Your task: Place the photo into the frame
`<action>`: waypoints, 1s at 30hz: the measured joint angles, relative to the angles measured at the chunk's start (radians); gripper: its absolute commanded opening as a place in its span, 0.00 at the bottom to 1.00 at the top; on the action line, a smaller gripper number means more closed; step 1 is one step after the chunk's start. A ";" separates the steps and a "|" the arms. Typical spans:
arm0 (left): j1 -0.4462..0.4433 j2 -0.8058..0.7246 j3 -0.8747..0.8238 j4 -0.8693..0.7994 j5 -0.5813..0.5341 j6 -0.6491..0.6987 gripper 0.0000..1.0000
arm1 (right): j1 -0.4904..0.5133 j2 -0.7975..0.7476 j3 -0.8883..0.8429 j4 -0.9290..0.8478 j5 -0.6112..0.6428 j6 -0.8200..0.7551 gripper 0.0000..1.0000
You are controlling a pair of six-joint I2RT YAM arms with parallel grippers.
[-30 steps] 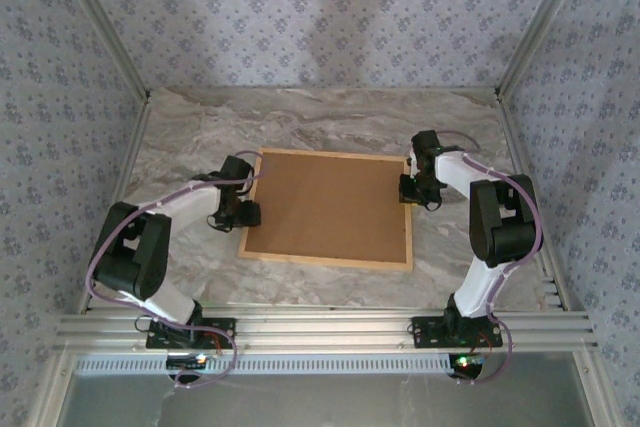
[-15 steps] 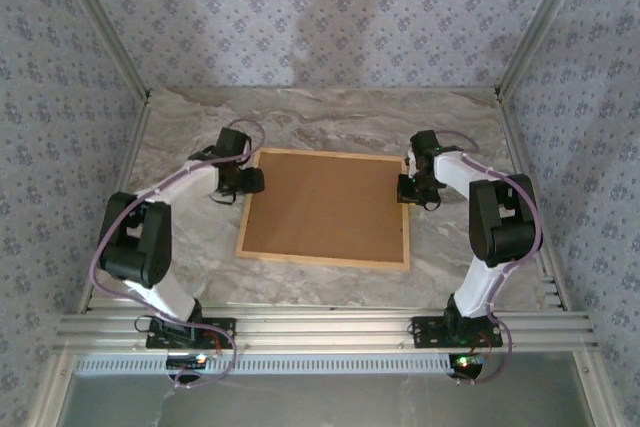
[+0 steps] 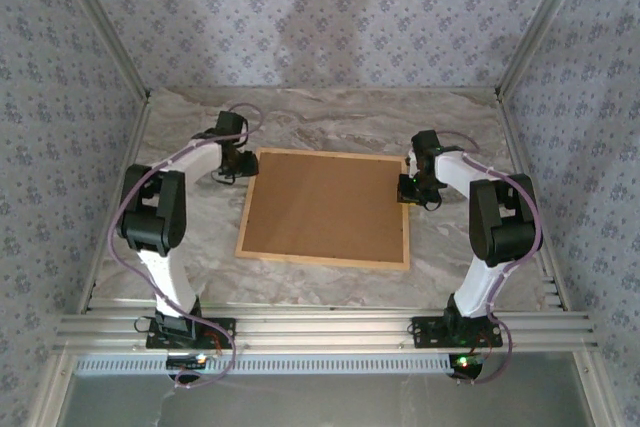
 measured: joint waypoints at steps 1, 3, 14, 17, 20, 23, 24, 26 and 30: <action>0.000 0.012 0.010 -0.004 0.005 0.001 0.41 | 0.000 0.000 0.000 0.000 0.000 0.000 0.21; 0.000 0.034 0.029 -0.011 0.018 0.003 0.40 | -0.001 0.000 0.000 0.000 -0.001 0.000 0.21; 0.000 0.061 0.038 -0.012 0.045 0.003 0.40 | -0.004 0.000 0.000 0.000 -0.007 0.000 0.21; -0.003 0.074 0.039 -0.007 0.054 0.006 0.41 | -0.004 0.000 0.000 0.000 -0.007 0.000 0.21; -0.003 0.076 0.039 -0.007 0.060 0.010 0.41 | -0.004 0.000 0.000 0.000 -0.007 0.000 0.21; -0.003 0.080 0.042 -0.007 0.062 0.010 0.42 | -0.004 0.000 0.000 0.000 -0.007 0.000 0.21; -0.003 0.081 0.043 -0.008 0.064 0.010 0.42 | -0.004 0.000 0.000 0.000 -0.007 0.000 0.21; -0.002 0.081 0.045 -0.010 0.064 0.010 0.44 | -0.004 0.000 0.000 0.000 -0.007 0.000 0.21; -0.002 0.081 0.045 -0.013 0.056 0.011 0.53 | -0.004 0.000 0.000 0.000 -0.007 0.000 0.21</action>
